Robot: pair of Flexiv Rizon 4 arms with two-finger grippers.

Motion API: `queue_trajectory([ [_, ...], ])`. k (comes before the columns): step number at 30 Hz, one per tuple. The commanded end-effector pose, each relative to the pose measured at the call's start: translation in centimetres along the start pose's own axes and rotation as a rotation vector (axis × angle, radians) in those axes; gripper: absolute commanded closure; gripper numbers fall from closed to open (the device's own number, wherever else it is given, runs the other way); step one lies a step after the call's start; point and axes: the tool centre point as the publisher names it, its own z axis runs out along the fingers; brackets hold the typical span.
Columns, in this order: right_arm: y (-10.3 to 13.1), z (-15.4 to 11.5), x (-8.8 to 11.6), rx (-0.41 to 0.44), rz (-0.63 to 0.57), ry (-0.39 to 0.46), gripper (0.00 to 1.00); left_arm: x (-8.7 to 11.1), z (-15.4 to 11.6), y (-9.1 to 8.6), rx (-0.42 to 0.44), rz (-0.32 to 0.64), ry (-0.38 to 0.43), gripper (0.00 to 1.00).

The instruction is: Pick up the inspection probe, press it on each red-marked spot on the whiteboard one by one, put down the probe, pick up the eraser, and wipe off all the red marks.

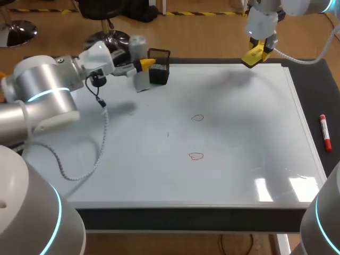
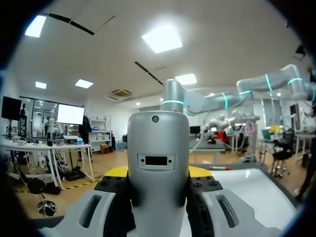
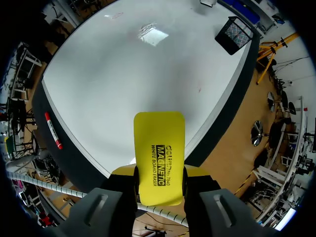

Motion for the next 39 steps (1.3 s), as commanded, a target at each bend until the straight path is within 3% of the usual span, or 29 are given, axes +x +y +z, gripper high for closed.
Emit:
queue_trajectory([
  [1,-0.1,-0.1,-0.1,0.002,-0.001,0.005,1.0,-0.2,-0.8,-0.5,-0.002,0.004,-0.033,1.0],
  [11,-0.1,-0.1,-0.1,0.002,-0.001,0.005,1.0,-1.6,-1.8,-0.4,-0.001,0.004,-0.064,1.0],
  [35,-0.1,-0.1,-0.1,0.002,-0.001,0.005,1.0,-1.5,-2.4,-0.8,0.001,0.005,-0.073,1.0],
  [39,1.1,-0.6,-1.1,0.021,-0.042,0.009,1.0,-1.5,-2.4,-0.8,0.001,0.005,-0.073,1.0],
])
